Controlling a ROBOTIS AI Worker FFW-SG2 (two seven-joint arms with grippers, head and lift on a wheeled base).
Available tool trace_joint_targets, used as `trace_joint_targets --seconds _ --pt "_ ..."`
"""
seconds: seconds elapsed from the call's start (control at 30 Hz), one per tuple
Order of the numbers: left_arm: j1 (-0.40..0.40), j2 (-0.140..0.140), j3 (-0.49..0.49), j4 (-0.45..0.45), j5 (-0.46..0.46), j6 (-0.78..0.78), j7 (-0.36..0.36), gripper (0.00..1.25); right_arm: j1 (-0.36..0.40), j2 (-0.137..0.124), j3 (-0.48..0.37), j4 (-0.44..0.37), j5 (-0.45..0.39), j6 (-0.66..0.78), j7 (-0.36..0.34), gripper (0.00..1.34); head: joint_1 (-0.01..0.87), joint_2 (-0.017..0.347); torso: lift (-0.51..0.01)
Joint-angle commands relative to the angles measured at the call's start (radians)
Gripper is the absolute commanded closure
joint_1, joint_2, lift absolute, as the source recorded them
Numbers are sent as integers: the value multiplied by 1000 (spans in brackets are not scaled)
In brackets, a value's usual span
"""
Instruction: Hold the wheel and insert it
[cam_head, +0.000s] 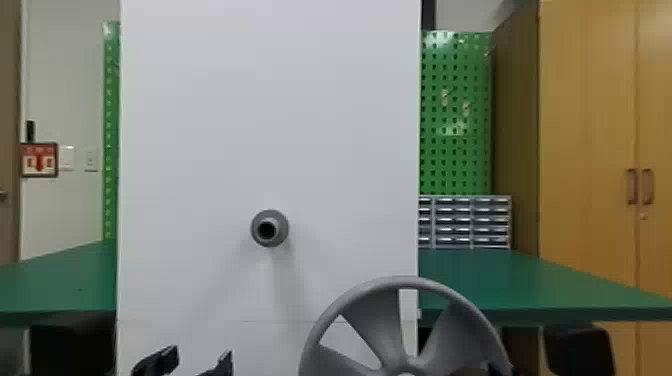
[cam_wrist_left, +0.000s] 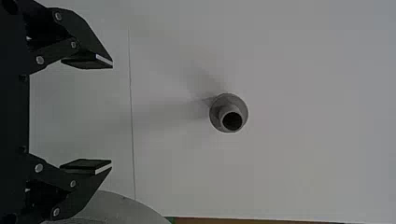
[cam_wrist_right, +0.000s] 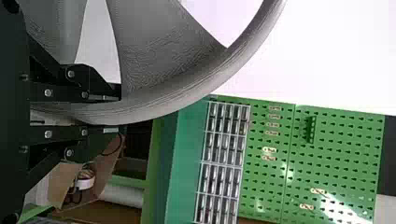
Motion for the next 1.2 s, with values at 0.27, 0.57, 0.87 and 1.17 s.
trace_joint_targets --seconds 0.27,0.57,0.87,1.17 --pt "-4 0 -8 2 0 5 4 489 -144 14 10 -30 21 157 1 1214 0 21 -489" --pt "-21 0 -22 2 0 17 4 487 -241 2 24 -38 12 246 1 1214 0 21 -489" --pt "-24 0 -30 2 -7 22 4 487 -345 -3 49 -64 21 364 -1 1214 0 21 -489" --pt "-30 0 -42 2 -14 23 4 487 -416 -9 52 -66 33 393 -2 1214 0 21 -489"
